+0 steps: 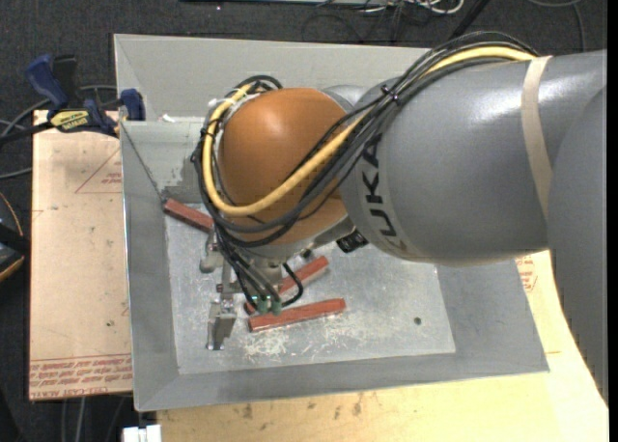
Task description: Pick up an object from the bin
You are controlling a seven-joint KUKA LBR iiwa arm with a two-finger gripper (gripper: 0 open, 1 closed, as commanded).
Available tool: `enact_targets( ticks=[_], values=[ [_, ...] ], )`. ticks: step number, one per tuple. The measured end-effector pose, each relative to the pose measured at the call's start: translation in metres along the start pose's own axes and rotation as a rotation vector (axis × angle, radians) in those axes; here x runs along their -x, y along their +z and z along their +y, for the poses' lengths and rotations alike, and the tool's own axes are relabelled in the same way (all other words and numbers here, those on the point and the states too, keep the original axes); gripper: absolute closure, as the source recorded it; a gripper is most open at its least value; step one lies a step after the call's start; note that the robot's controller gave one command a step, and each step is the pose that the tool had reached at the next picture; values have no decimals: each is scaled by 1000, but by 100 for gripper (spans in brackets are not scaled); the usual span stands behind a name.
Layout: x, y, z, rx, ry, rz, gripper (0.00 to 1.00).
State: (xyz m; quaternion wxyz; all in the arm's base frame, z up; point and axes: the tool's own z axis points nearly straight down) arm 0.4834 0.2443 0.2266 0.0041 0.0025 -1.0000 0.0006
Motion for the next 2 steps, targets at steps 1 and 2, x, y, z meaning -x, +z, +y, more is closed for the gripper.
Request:
enact_targets(
  ticks=[1, 2],
  values=[
    [2, -4, -2, 2, 5, -8, 0],
    [4, 43, -27, 4, -64, -13, 0]
  ],
)
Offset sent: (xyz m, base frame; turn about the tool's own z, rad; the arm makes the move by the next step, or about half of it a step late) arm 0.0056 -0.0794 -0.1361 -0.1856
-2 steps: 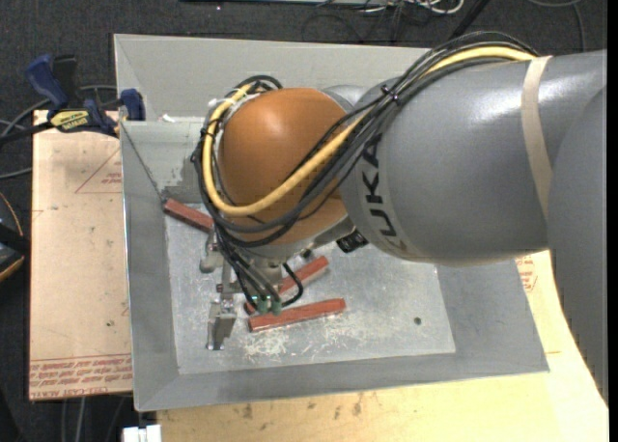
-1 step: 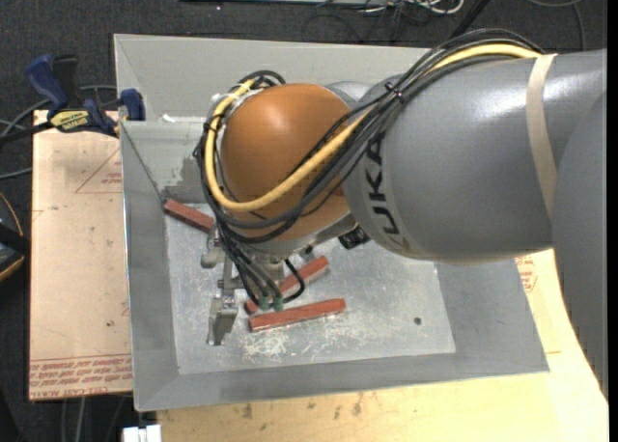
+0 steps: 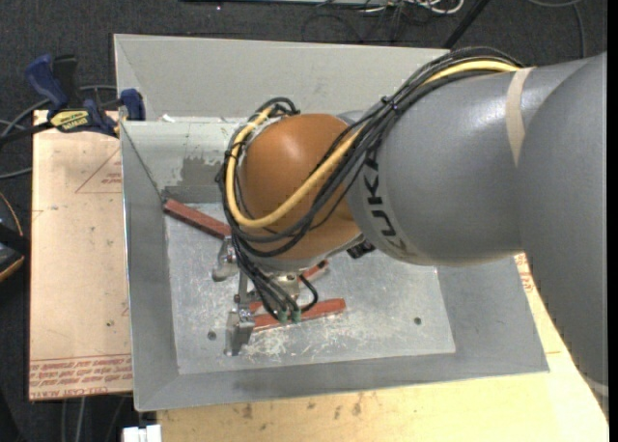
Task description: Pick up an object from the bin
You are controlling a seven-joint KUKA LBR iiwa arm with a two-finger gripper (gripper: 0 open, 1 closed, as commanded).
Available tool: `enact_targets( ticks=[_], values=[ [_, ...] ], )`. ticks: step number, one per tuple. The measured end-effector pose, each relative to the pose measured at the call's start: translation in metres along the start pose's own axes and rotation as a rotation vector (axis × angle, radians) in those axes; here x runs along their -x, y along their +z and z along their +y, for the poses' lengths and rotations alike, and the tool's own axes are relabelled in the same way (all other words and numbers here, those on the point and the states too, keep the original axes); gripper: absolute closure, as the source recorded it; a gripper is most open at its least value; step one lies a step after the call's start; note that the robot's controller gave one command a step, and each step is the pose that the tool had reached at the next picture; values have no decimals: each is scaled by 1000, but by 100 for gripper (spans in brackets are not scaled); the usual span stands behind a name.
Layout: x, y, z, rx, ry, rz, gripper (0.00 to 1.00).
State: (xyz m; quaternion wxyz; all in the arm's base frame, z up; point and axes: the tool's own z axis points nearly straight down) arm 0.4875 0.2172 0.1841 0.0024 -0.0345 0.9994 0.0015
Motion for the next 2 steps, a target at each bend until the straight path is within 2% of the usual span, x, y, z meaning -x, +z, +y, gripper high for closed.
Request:
enact_targets(
  ticks=[1, 2],
  values=[
    [24, 8, -42, -2, -159, 13, 0],
    [27, 35, -50, -1, -179, -6, 0]
  ],
)
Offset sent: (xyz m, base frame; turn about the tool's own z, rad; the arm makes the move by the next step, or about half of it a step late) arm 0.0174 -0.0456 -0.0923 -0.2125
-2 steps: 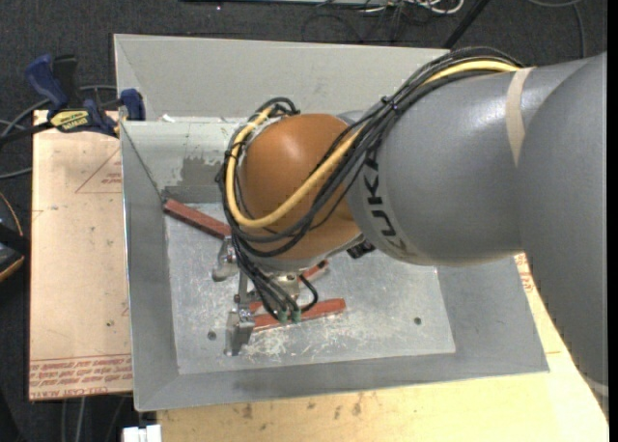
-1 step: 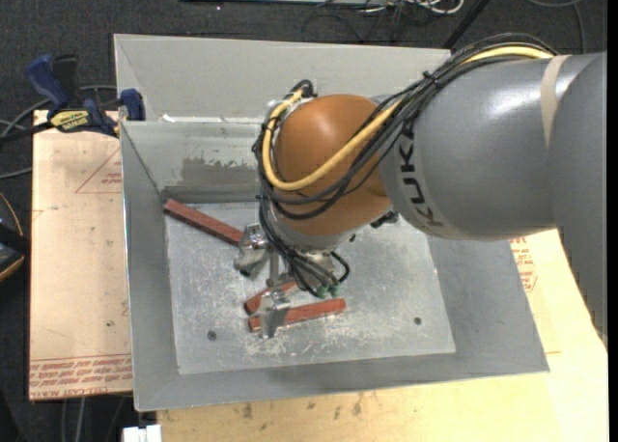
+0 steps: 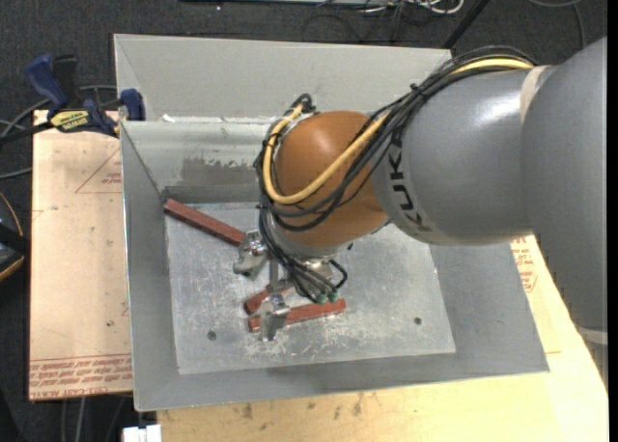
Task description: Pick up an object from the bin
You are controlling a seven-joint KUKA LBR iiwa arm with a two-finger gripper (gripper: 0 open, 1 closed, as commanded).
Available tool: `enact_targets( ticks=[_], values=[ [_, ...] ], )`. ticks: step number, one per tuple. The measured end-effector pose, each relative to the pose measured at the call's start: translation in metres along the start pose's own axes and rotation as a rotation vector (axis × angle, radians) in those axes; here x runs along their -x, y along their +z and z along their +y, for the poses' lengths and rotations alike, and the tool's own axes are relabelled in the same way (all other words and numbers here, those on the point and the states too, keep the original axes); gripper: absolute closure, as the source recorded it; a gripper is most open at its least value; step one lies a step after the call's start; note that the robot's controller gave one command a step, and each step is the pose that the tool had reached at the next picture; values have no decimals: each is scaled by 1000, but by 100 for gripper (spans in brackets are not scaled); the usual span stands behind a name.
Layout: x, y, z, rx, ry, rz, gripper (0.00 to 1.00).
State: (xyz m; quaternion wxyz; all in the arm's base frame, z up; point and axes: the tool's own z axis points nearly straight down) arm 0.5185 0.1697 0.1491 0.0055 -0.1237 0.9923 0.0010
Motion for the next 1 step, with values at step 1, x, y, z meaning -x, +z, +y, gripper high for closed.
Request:
enact_targets(
  ticks=[1],
  values=[
    [-30, 69, -33, 3, 9, -7, 100]
  ],
)
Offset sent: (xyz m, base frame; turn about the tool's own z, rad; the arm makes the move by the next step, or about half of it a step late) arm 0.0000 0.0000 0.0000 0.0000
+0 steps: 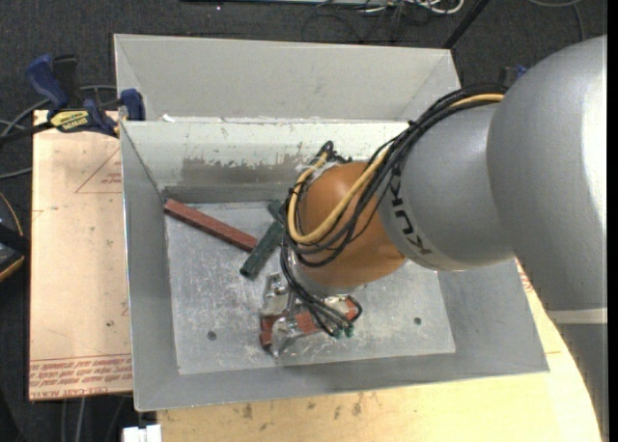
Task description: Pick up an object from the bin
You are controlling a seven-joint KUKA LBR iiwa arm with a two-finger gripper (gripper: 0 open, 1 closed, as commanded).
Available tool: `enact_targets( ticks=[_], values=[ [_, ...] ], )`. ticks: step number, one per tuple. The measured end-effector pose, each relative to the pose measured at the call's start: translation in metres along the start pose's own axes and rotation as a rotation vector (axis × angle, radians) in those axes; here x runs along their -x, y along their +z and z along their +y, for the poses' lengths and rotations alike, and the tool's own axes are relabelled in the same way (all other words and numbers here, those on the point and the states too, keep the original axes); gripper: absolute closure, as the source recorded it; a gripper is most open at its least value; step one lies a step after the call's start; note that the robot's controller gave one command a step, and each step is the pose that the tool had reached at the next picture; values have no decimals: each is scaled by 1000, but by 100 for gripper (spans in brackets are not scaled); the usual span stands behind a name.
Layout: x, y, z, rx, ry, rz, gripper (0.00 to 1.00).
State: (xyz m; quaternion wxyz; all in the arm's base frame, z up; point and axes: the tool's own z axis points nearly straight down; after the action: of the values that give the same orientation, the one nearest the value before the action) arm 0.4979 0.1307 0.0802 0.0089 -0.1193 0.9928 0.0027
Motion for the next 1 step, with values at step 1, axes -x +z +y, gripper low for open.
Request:
enact_targets(
  ticks=[1],
  values=[
    [0, 0, 0, 0, 0, 0, 100]
  ],
)
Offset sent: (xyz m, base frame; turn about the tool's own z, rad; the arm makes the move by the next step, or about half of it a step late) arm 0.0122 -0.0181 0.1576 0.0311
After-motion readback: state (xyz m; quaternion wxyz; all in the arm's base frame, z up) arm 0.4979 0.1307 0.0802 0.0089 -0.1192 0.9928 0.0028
